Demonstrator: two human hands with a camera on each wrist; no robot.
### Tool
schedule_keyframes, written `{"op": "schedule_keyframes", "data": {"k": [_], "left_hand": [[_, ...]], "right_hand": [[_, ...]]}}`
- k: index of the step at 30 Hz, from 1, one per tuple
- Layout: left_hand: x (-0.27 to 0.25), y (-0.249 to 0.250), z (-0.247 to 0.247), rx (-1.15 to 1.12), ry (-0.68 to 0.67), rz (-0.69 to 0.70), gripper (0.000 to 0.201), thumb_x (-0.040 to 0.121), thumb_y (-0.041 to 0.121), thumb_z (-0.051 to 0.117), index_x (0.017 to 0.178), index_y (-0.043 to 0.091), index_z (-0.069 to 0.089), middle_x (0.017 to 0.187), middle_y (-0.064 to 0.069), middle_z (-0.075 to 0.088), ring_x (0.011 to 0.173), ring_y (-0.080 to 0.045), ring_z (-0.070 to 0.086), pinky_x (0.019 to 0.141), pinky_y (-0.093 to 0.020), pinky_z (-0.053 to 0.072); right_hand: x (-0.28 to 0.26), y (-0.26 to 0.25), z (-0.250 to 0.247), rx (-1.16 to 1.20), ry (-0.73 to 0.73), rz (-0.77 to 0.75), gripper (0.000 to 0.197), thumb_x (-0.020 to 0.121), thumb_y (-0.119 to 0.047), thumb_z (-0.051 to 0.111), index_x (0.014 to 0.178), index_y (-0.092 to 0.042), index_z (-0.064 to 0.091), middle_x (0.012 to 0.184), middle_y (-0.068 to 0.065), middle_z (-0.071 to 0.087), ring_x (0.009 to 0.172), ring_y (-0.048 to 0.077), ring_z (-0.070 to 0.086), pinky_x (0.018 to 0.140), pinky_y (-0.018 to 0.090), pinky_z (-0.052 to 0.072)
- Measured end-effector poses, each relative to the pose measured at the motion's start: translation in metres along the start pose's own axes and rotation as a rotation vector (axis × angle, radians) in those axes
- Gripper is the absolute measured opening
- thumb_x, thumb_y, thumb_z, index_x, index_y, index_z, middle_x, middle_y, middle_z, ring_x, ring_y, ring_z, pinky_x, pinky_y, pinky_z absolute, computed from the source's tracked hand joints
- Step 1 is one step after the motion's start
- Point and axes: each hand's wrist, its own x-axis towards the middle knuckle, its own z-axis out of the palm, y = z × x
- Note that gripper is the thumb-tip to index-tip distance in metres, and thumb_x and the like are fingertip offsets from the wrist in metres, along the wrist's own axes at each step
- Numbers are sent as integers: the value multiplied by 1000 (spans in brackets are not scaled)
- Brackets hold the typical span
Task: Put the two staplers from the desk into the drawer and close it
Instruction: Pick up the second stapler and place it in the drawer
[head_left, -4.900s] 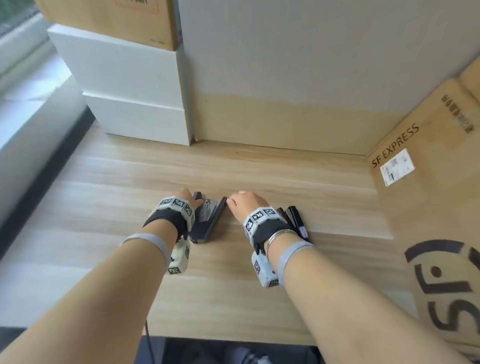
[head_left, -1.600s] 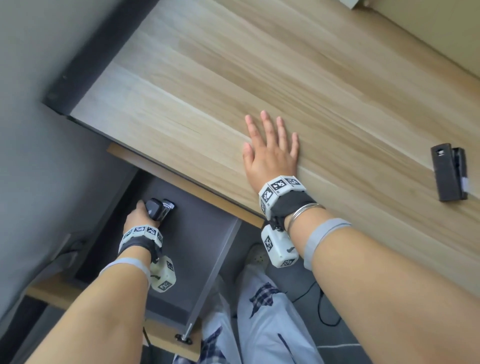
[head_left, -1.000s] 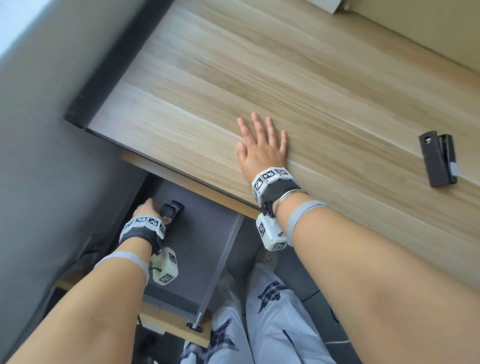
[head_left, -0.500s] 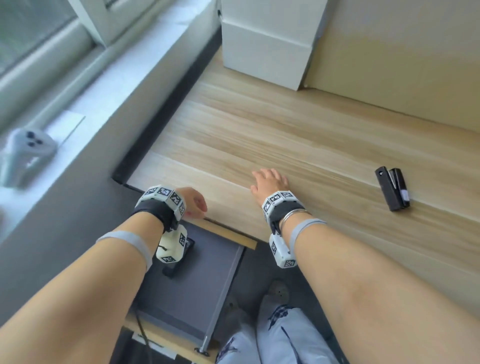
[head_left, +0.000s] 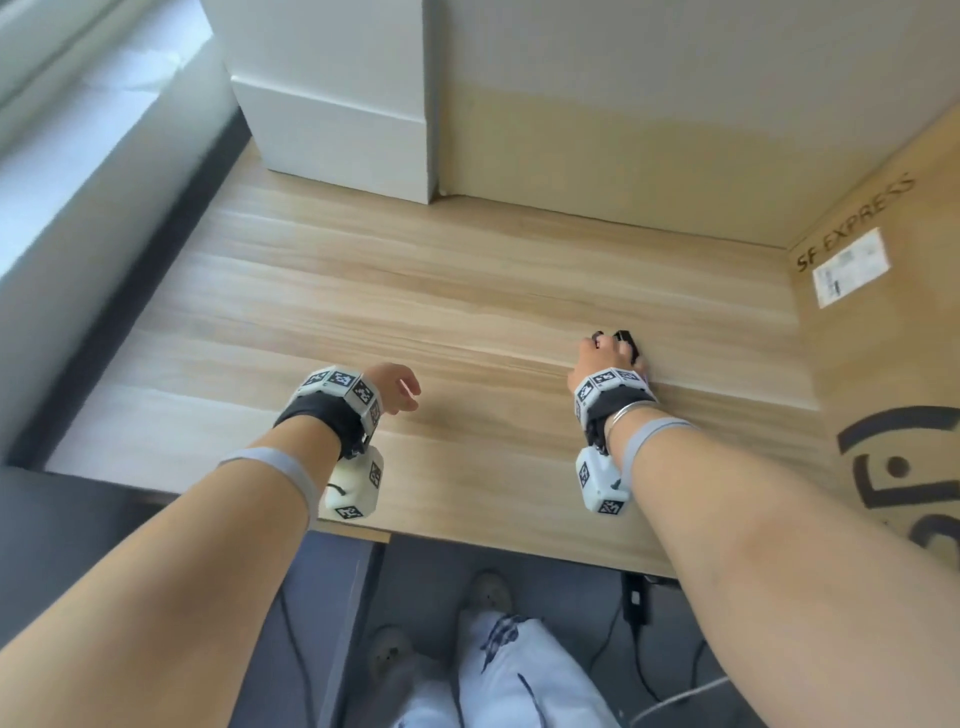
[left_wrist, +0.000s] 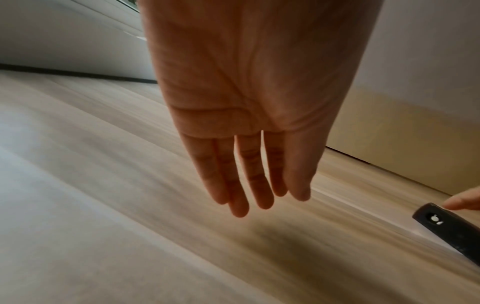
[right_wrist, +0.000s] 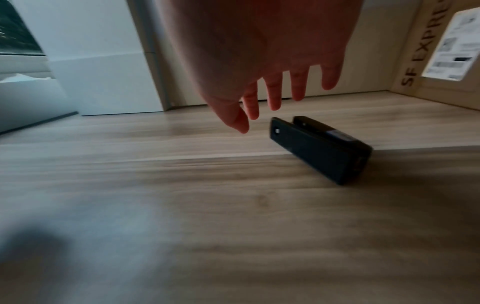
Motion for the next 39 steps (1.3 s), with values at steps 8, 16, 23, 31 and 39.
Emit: {"op": "schedule_keyframes", "data": {"k": [8, 16, 23, 31, 39], "left_hand": [[34, 36, 14, 4, 83, 48, 29, 89, 3, 53, 116, -5, 59, 94, -11, 59, 54, -5, 47, 38, -4, 39], [39, 34, 19, 12, 100, 13, 28, 89, 7, 56, 116, -1, 61, 115, -21, 68, 57, -13, 50, 53, -15, 35], [25, 16, 15, 38, 135, 20, 28, 89, 8, 54, 115, 1, 61, 118, -19, 67, 85, -23, 60, 79, -30, 49], [-27, -45, 12, -39, 186, -5, 29, 90, 4, 51, 116, -5, 60, 91, -14, 60, 65, -21, 54, 49, -12, 39], [-90, -148, 7, -68, 250, -153, 25, 88, 8, 52, 109, 2, 64, 113, -20, 69, 87, -27, 64, 87, -34, 51]], "right_hand": [[44, 38, 18, 239, -64, 246, 76, 90, -12, 56, 151, -21, 13, 140, 16, 40, 129, 35, 41, 105, 45, 35], [57, 37, 17, 368, -103, 225, 74, 91, -14, 57, 151, -10, 14, 145, 21, 36, 131, 38, 43, 105, 45, 38], [19, -3, 7, 326, -147, 32, 68, 77, -19, 74, 131, -6, 35, 135, 15, 37, 119, 36, 53, 92, 37, 47], [-59, -87, 16, 328, -188, -243, 71, 76, -31, 74, 130, -9, 33, 118, 13, 64, 107, 34, 63, 76, 33, 45], [-144, -182, 45, 411, -284, -444, 82, 70, -37, 81, 133, -12, 33, 124, 13, 62, 113, 33, 60, 88, 34, 48]]}}
